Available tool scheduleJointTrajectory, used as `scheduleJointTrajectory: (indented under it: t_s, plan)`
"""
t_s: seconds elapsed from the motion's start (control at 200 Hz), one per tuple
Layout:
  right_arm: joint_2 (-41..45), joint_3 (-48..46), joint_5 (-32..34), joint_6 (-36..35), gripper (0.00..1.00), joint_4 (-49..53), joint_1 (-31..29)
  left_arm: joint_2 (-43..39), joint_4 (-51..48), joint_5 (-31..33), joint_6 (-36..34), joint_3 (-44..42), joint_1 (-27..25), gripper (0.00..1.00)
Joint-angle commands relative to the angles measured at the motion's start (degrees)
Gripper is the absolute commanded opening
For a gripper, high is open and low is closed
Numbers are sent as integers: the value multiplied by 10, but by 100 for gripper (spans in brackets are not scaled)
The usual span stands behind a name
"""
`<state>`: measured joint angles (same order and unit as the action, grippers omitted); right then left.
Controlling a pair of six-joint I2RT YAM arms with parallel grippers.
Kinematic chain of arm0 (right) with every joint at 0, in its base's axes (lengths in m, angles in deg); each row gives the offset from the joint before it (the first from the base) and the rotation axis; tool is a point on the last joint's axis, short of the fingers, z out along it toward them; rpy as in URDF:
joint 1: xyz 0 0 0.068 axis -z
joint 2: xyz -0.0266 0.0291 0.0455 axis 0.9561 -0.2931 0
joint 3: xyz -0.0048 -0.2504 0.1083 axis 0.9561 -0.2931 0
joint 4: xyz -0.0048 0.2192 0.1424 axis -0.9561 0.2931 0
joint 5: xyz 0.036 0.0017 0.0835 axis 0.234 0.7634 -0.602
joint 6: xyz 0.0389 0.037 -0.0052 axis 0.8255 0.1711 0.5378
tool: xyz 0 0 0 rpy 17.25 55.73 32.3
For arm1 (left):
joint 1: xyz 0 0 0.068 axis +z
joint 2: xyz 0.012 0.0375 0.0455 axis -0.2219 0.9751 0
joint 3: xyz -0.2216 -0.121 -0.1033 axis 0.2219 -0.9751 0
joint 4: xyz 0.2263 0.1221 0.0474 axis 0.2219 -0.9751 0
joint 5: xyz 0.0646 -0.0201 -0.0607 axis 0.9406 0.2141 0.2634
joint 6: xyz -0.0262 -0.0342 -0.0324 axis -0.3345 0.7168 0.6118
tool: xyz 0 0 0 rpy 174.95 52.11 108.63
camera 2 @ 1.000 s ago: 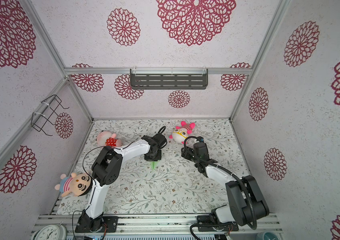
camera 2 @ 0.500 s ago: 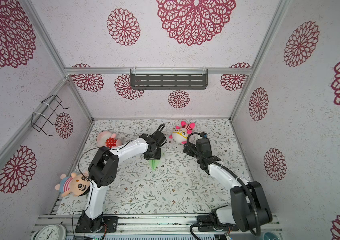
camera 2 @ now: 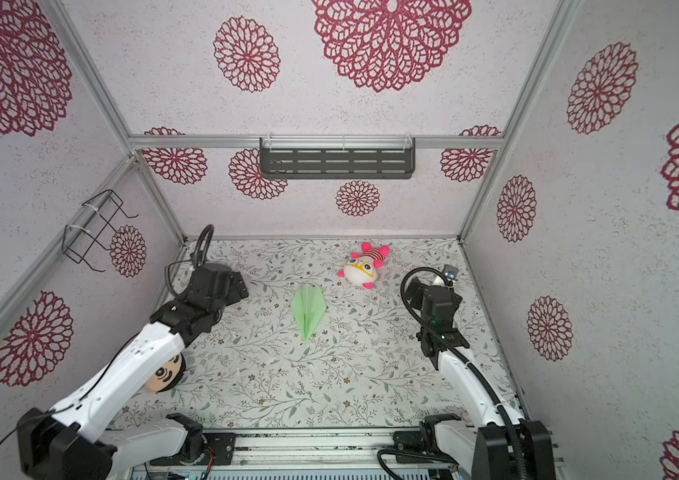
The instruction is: Fold a paper plane with a square sheet of paper (pick it up from the middle)
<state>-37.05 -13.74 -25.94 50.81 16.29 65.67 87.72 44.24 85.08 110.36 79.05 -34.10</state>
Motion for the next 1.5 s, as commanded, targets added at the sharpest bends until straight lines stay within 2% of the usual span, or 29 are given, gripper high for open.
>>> scheduleJointTrajectory:
  t_s: [0.0, 0.115, 0.205, 0.295, 0.37, 0.465, 0.605, 0.715, 0.835, 0.936, 1.006, 1.096, 1.226, 1.401, 1.496]
  plan:
    - [18, -76, 52, -73, 99, -141, 12, -91, 163, 79, -64, -120, 53, 97]
    - [0, -134, 63, -100, 99, -227, 18, -171, 283, 64, -110, -261, 127, 97]
    - [-31, -160, 53, -131, 99, -289, 19, -208, 327, 41, -136, -318, 172, 97]
    - [-67, -177, 32, -154, 99, -357, 19, -201, 409, 15, -176, -364, 206, 97]
    - [-100, -183, 7, -173, 99, -408, 22, -160, 490, -25, -208, -389, 228, 97]
    - [-147, -185, -48, -171, 99, -459, 39, -94, 538, -76, -242, -381, 241, 97]
    - [-188, -191, -109, -171, 99, -509, 54, -3, 663, -137, -279, -389, 247, 97]
    - [-208, -198, -141, -170, 99, -539, 65, 38, 663, -180, -275, -361, 249, 97]
    - [-237, -203, -166, -176, 99, -574, 68, 78, 700, -186, -286, -349, 255, 97]
    - [-270, -204, -162, -174, 99, -607, 68, 108, 712, -207, -292, -332, 264, 97]
    - [-264, -202, -159, -175, 99, -595, 69, 129, 720, -220, -291, -322, 270, 97]
    - [-264, -194, -150, -172, 99, -578, 69, 182, 784, -229, -286, -326, 276, 97]
    - [-264, -174, -76, -144, 99, -539, 68, 241, 851, -230, -287, -327, 276, 97]
    - [-265, -176, -78, -148, 99, -545, 66, 244, 772, -220, -282, -285, 277, 97]
    - [-265, -175, -78, -148, 99, -543, 66, 242, 767, -221, -282, -285, 278, 97]
